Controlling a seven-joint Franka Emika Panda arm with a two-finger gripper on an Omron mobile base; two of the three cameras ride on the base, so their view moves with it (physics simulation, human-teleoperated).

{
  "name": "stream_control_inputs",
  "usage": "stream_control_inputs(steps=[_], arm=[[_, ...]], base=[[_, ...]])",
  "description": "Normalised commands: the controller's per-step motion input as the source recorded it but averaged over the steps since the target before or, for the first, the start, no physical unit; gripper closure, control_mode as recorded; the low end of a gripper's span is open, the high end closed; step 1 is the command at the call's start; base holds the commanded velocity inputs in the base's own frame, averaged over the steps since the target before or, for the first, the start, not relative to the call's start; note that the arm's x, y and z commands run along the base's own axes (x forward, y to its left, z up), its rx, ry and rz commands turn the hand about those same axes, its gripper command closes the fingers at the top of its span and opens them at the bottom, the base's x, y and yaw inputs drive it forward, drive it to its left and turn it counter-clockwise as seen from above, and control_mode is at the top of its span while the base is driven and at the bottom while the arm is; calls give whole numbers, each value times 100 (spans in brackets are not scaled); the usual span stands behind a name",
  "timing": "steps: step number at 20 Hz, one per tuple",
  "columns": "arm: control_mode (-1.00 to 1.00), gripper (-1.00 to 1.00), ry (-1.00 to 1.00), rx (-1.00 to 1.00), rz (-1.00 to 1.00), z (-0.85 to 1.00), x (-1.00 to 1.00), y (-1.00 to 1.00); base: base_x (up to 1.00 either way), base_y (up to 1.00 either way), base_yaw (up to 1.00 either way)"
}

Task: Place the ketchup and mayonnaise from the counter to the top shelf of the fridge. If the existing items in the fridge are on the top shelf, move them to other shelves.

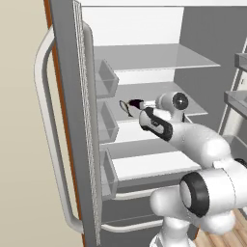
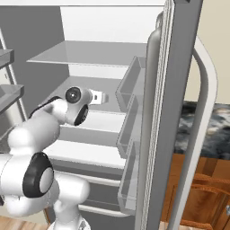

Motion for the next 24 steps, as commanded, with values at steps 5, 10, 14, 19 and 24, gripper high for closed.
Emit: stream_control_inputs(steps=[5,10,14,19,24], arm=[[-100,-100,0,-9,-3,100,-100,2],[-100,-100,3,-19,0,100,-100,17],[-100,-100,6,-8,4,93,-100,-1],[-100,-100,5,-1,6,40,-100,-18],[-100,-100,15,4,0,18,-100,-9]], base=[[0,0,0],[0,0,0],[0,0,0],[0,0,0],[0,0,0]])
